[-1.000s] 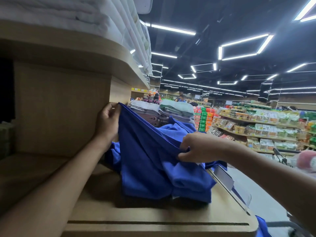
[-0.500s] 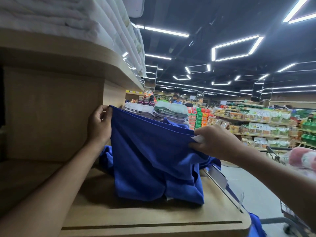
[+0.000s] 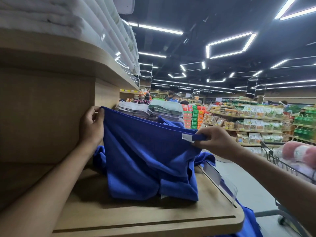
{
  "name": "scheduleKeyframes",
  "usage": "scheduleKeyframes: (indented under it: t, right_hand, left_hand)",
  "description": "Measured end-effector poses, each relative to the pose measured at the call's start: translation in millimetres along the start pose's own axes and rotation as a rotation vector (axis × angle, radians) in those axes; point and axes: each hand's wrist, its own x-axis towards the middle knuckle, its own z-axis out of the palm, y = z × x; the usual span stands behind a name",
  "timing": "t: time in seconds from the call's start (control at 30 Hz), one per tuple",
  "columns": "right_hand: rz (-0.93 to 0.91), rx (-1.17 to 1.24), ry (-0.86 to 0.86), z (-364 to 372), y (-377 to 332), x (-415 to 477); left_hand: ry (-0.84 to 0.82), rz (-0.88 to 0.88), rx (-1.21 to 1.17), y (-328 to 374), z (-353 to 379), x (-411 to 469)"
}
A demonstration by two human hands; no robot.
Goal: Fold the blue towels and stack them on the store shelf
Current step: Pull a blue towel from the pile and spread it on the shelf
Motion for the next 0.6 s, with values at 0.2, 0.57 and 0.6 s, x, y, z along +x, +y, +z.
scheduleKeyframes:
  t: [0.2,0.57,0.6]
  right_hand:
    - [-0.016,-0.243,0.185,0,7,-1]
    - [0.156,0.114,0.223,-19,-5,-5]
    - [0.155,0.097,0.252,-22,-11,-5]
  left_hand:
    - [-0.004,0.017,0.014,2,1,-2]
    - [-0.012,0.072,-0.065,37,-8,-10]
    - [-0.005,0.086,-0.071,45,-11,-10]
